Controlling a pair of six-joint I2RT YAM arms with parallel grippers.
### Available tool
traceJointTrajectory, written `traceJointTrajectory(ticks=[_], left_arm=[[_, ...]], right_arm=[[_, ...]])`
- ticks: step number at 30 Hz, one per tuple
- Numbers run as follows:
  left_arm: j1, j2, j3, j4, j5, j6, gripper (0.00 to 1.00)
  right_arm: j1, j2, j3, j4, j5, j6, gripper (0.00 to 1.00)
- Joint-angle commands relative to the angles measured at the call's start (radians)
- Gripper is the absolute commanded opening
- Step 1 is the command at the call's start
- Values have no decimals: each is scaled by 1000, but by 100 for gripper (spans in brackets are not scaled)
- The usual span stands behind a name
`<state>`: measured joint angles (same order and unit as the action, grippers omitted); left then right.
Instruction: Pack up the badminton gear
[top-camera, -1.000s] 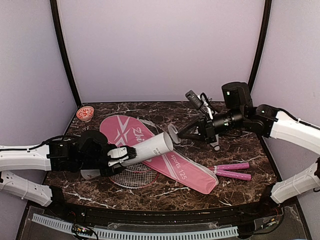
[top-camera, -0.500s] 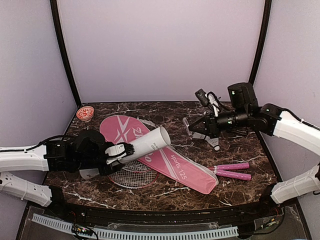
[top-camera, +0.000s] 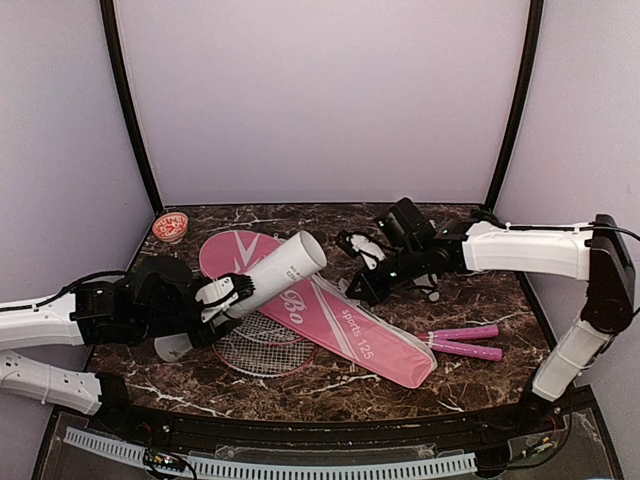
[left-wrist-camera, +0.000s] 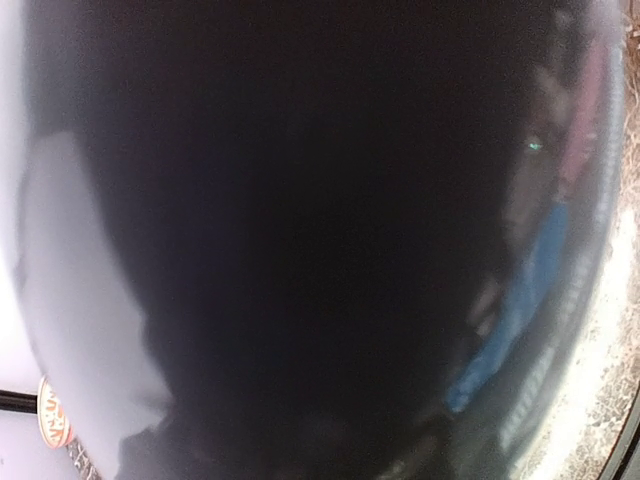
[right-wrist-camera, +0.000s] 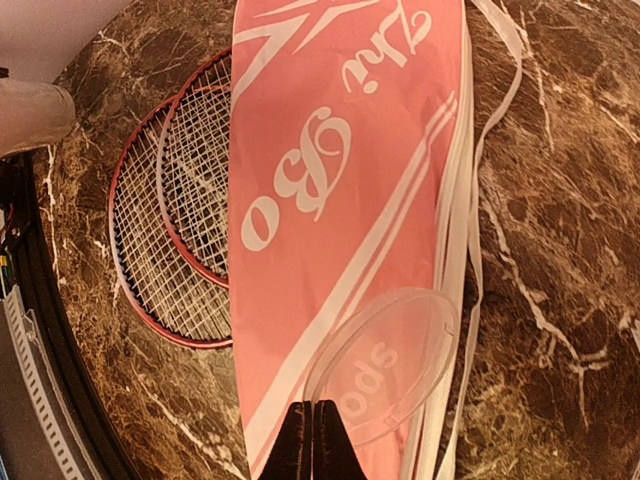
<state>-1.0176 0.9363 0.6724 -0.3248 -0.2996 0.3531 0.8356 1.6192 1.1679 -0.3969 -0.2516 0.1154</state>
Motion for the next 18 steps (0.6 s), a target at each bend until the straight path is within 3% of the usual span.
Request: traceJointTrajectory(ticks=[1,13,14,18], left_arm=[[1,-87,-19,-17,-17,-57,41],[1,-108,-26,-20,-21,-61,41],[1,-107,-27,-20,-20,-60,40],[1,-102,-30,-11,-16,-57,40]], right_arm=[[41,75,81,46,1,-11,0],[106,267,177,55,-14,1,0],[106,265,177,58,-18,3,2],[101,229,165,71,-31,8,25]])
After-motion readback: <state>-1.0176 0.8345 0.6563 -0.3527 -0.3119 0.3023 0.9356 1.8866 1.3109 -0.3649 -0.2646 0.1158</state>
